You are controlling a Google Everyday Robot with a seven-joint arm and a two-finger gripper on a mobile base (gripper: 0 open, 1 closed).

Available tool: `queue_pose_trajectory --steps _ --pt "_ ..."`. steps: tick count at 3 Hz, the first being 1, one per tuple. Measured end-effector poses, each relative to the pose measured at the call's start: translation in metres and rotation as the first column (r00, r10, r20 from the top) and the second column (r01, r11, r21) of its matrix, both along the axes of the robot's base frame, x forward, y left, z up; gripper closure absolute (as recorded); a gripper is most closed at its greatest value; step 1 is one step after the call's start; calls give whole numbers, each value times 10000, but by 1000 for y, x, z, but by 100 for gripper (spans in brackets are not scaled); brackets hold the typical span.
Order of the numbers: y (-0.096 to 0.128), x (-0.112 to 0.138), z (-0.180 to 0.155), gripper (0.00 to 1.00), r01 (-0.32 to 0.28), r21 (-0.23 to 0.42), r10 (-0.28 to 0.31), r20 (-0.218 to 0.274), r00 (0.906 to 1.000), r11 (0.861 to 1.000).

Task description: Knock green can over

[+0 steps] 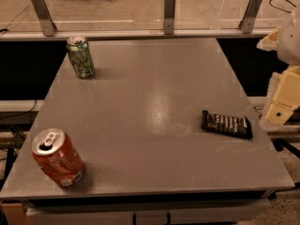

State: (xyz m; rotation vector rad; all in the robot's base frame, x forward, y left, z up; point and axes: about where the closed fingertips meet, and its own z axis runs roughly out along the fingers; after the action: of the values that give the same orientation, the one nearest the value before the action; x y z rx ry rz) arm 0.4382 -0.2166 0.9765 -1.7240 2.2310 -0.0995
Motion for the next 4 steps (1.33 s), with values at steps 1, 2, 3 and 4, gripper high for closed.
queue_pose_trajectory --steps 1,2,3,4 --pt "0 0 0 0 -6 7 6 29 10000 10000" --pt "33 34 -9 0 -433 830 410 286 9987 9956" --pt "96 91 -17 0 -1102 2359 945 767 9926 9655" --pt "166 136 -15 0 -1798 3745 1373 1374 9809 9096"
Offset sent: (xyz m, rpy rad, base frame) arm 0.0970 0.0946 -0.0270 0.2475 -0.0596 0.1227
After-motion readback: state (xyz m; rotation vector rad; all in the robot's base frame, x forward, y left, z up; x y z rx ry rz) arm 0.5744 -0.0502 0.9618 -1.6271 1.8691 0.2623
